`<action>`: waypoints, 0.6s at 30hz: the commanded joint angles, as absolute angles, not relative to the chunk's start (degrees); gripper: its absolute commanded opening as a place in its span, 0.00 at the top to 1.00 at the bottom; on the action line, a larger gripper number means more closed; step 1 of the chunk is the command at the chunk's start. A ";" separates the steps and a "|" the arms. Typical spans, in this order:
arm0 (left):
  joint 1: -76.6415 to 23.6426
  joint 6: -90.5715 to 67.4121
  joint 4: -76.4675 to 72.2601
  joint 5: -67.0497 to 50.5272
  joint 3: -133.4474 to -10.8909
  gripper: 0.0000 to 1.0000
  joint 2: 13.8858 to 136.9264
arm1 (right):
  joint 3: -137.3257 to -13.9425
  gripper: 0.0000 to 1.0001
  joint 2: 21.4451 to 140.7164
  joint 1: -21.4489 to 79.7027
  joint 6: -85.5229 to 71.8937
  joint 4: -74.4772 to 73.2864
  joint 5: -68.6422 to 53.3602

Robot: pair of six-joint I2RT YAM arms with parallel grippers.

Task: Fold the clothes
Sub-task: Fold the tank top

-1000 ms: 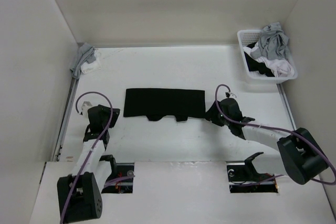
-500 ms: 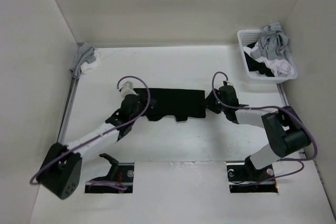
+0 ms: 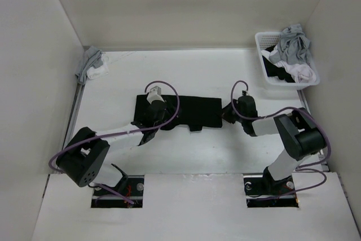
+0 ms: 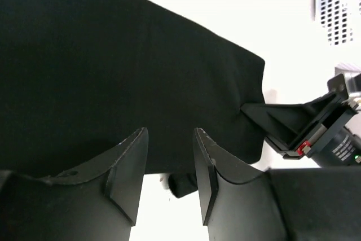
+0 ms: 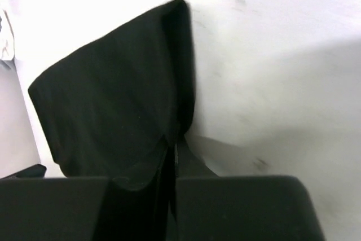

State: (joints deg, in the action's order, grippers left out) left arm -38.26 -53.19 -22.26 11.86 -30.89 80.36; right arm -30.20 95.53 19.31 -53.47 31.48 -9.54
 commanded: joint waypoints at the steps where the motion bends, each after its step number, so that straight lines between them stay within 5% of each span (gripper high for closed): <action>1: -38.10 -52.03 -26.54 12.22 -30.59 0.64 77.35 | -26.64 0.97 89.67 17.27 -55.20 37.00 -8.62; 7: -36.61 -51.94 -25.58 11.95 -29.10 0.64 71.30 | -26.27 0.97 72.89 16.39 -47.92 20.78 -5.37; 11: -32.57 -51.59 -22.60 11.08 -27.69 0.64 64.71 | -34.60 0.97 66.63 24.71 -42.46 6.89 2.09; 18: -24.05 -51.77 -14.60 8.00 -26.02 0.64 51.61 | -59.64 0.95 81.61 41.95 -37.53 -7.98 10.80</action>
